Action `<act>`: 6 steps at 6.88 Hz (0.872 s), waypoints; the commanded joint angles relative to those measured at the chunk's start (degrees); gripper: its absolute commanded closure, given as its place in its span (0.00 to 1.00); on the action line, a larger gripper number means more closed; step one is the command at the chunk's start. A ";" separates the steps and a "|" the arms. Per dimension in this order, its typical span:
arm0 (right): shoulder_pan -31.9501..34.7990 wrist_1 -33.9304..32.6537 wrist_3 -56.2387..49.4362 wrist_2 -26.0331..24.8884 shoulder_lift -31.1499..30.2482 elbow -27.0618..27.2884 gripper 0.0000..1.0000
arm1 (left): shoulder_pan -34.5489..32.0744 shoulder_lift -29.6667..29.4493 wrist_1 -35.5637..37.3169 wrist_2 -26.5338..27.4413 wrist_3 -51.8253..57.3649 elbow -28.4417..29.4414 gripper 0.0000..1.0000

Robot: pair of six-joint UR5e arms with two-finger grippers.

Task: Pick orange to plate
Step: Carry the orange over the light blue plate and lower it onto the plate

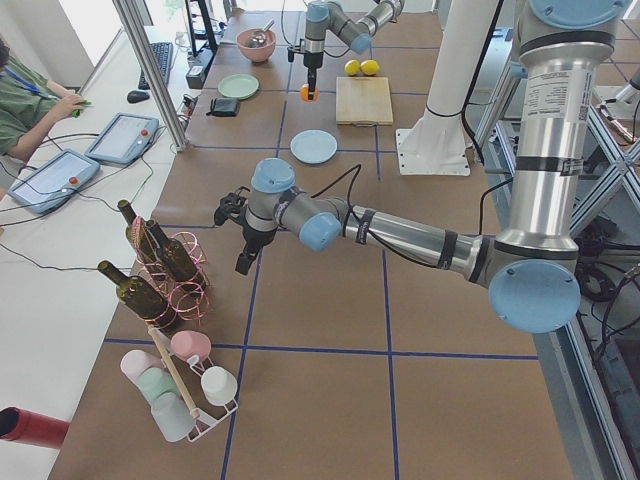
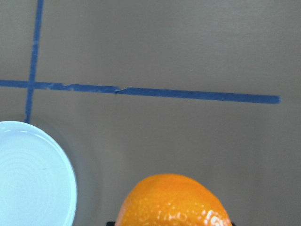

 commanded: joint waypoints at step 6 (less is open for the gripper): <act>-9.89 0.68 6.52 -10.02 17.83 -20.20 0.98 | -7.77 1.53 14.17 -0.07 13.32 1.21 0.00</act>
